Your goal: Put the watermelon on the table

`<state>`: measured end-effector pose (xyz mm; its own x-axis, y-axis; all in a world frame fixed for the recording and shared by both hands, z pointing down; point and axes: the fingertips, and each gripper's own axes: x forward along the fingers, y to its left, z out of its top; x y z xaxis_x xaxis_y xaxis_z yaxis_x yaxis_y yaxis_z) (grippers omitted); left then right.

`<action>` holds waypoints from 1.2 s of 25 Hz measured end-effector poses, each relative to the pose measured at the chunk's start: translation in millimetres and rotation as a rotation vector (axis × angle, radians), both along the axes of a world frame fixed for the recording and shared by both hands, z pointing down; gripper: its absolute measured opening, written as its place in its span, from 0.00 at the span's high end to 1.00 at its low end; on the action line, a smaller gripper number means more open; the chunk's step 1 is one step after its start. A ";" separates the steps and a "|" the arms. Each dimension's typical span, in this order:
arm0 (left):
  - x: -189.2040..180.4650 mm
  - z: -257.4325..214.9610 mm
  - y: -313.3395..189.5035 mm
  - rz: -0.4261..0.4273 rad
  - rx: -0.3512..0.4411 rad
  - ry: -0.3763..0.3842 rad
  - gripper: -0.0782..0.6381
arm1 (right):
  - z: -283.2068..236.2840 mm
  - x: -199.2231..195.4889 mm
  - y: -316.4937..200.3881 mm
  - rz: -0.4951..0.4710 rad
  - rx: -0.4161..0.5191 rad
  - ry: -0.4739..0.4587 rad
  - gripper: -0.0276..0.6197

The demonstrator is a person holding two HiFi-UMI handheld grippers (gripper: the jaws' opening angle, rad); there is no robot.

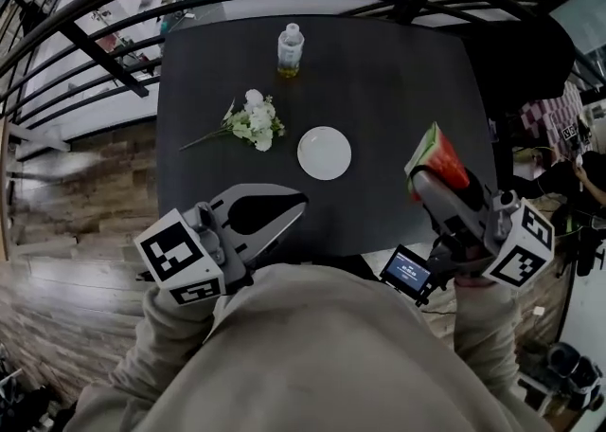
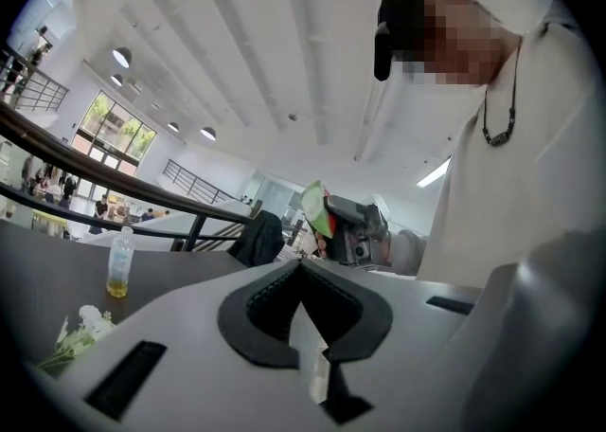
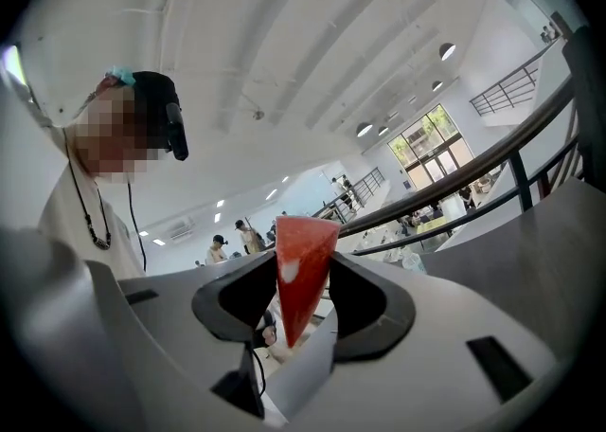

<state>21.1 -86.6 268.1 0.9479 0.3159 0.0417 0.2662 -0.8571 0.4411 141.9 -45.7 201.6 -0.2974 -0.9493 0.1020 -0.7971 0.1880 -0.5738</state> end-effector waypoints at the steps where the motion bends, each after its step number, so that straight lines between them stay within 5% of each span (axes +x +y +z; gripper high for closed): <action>1: -3.3 0.5 -5.7 -0.012 0.001 0.004 0.89 | 0.3 -2.4 -5.8 -0.005 0.002 0.001 0.67; 15: -2.9 -23.2 -18.0 -0.169 0.014 0.039 0.89 | -15.1 -1.2 -33.3 -0.132 0.057 0.028 0.67; 30: 1.9 -21.7 -16.3 -0.204 0.002 0.034 0.89 | -1.0 5.2 -43.9 -0.159 0.026 0.028 0.67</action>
<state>22.9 -102.9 246.4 0.9931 0.1173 0.0088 0.1020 -0.8958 0.4327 147.1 -89.6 200.5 -0.4413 -0.8930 0.0882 -0.7718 0.3276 -0.5450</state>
